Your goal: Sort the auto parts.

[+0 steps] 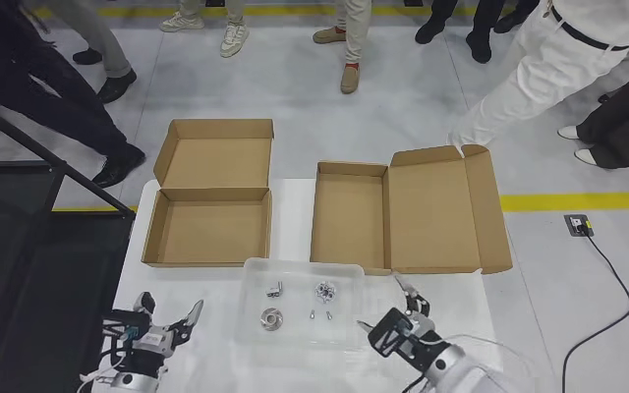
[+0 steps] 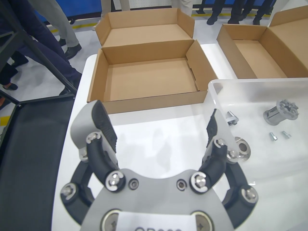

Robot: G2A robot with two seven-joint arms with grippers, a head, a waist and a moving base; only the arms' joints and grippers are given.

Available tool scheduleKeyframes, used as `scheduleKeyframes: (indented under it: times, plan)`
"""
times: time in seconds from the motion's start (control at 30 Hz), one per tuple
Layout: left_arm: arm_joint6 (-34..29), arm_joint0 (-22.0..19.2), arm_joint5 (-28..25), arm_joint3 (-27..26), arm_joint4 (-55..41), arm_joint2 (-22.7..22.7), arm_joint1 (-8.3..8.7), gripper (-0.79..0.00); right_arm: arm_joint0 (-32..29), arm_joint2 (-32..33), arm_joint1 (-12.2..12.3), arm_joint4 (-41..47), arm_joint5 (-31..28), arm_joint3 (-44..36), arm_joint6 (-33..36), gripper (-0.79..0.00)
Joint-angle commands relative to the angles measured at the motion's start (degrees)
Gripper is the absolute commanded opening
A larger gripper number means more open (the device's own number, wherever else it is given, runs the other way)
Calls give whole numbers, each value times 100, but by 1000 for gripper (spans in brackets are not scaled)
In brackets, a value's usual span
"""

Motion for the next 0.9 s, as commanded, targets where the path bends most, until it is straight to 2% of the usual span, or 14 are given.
scheduleKeyframes:
  times: [0.0, 0.2, 0.7, 0.77, 0.87]
  plan:
    - [64, 82, -31, 9, 16, -15, -6, 0, 397, -414, -42, -112, -253, 144, 261, 0]
    - [116, 181, -97, 60, 56, -60, -10, 0, 1233, -1336, -229, -151, -234, 624, 861, 0]
    - [116, 181, -97, 60, 56, -60, -10, 0, 1233, -1336, -229, -151, -234, 624, 861, 0]
    - [116, 181, -97, 60, 56, -60, -10, 0, 1268, -1381, -250, -6, -188, 726, 690, 0]
    - [59, 139, -56, 46, 112, -51, -16, 0, 1520, -1500, -345, 466, 69, 1131, 856, 0]
